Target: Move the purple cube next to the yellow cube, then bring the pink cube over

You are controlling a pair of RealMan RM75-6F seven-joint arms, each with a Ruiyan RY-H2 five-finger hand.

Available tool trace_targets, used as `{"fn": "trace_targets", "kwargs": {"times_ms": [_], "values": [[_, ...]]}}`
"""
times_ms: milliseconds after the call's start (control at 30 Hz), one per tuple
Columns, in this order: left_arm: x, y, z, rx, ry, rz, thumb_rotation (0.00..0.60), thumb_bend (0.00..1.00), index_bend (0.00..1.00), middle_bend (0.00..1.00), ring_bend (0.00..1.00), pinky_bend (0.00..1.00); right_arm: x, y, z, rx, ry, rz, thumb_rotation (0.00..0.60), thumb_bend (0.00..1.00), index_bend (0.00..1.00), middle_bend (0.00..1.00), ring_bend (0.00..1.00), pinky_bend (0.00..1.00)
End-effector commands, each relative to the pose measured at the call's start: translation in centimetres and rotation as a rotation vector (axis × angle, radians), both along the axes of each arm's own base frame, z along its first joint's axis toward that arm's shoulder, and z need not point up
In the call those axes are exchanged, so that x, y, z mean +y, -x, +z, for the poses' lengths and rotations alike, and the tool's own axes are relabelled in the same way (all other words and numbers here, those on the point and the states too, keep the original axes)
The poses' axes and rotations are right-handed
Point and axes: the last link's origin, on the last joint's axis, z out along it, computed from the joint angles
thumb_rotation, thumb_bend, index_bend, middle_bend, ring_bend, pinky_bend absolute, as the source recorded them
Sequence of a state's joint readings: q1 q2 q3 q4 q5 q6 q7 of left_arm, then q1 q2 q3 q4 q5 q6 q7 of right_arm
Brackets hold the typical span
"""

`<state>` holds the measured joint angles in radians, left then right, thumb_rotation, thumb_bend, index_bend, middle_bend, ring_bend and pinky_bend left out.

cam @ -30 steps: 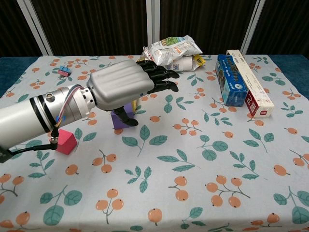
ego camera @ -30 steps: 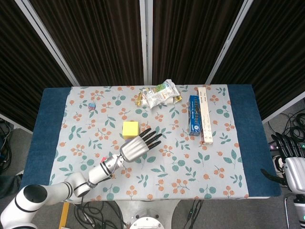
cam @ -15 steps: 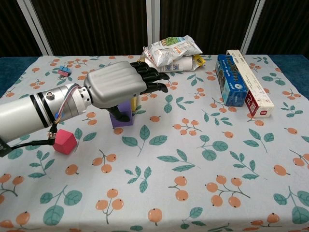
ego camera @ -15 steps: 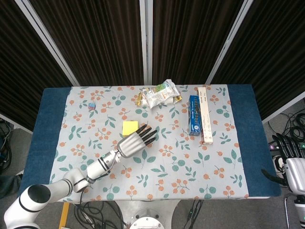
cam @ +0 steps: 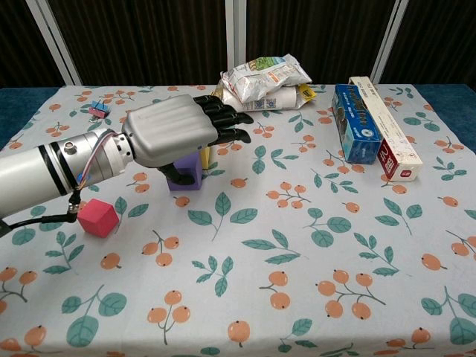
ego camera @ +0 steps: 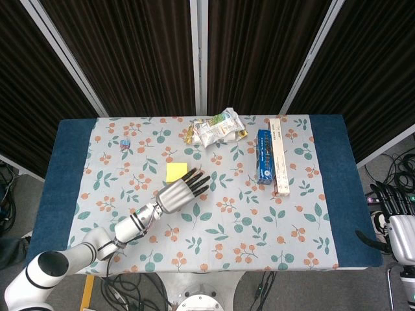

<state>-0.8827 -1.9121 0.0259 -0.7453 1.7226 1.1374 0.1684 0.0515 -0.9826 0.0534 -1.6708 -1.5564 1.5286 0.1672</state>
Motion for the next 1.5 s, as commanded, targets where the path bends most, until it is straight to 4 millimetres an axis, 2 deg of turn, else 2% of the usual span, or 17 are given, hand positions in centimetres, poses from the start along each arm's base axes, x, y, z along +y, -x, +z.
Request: {"fn": "trace_targets", "kwargs": {"times_ms": [33, 200, 500, 567, 633, 733, 933, 1067, 1333, 1500], "values": [[-0.1, 0.2, 0.2, -0.004, 0.003, 0.001, 0.600, 0.00, 0.21, 0.16, 0.13, 0.15, 0.0, 0.0, 0.1, 0.000, 0.003, -0.001, 0.600, 0.03, 0.00, 0.04, 0.00, 0.00], [-1.0, 0.9, 1.6, -0.058, 0.013, 0.007, 0.600, 0.00, 0.21, 0.16, 0.13, 0.15, 0.0, 0.0, 0.0, -0.005, 0.000, 0.005, 0.600, 0.03, 0.00, 0.04, 0.00, 0.00], [-2.7, 4.0, 6.6, -0.131, 0.006, 0.054, 0.600, 0.00, 0.21, 0.16, 0.13, 0.15, -0.3, -0.2, -0.1, -0.008, -0.005, 0.024, 0.600, 0.03, 0.00, 0.04, 0.00, 0.00], [-3.3, 5.2, 7.7, -0.131, 0.018, 0.064, 0.600, 0.00, 0.24, 0.16, 0.13, 0.15, -0.4, -0.3, -0.1, -0.007, -0.006, 0.028, 0.600, 0.03, 0.00, 0.04, 0.00, 0.00], [-4.0, 6.3, 8.5, -0.129, 0.032, 0.064, 0.600, 0.00, 0.31, 0.16, 0.13, 0.15, -0.4, -0.4, -0.1, -0.006, -0.007, 0.030, 0.600, 0.03, 0.00, 0.04, 0.00, 0.00], [-5.0, 8.1, 9.2, -0.096, 0.071, 0.062, 0.600, 0.01, 0.37, 0.16, 0.13, 0.14, -0.5, -0.5, -0.2, -0.005, -0.012, 0.033, 0.600, 0.03, 0.00, 0.04, 0.00, 0.00], [-6.8, 10.1, 9.7, -0.050, 0.128, 0.068, 0.600, 0.04, 0.38, 0.16, 0.13, 0.14, -0.6, -0.7, -0.5, -0.004, -0.019, 0.036, 0.600, 0.03, 0.00, 0.04, 0.00, 0.00], [-7.4, 10.2, 9.5, -0.036, 0.153, 0.104, 0.600, 0.04, 0.38, 0.16, 0.13, 0.14, -0.8, -0.8, -0.6, -0.003, -0.023, 0.040, 0.600, 0.03, 0.00, 0.04, 0.00, 0.00], [-7.2, 10.2, 8.5, -0.028, 0.204, 0.303, 0.600, 0.05, 0.38, 0.16, 0.13, 0.14, -1.0, -0.6, -0.5, -0.007, -0.022, 0.039, 0.600, 0.03, 0.00, 0.04, 0.00, 0.00], [-6.9, 10.3, 7.9, -0.040, 0.213, 0.385, 0.600, 0.10, 0.41, 0.16, 0.13, 0.14, -1.1, -0.5, -0.4, -0.008, -0.021, 0.038, 0.600, 0.03, 0.00, 0.04, 0.00, 0.00]]}}
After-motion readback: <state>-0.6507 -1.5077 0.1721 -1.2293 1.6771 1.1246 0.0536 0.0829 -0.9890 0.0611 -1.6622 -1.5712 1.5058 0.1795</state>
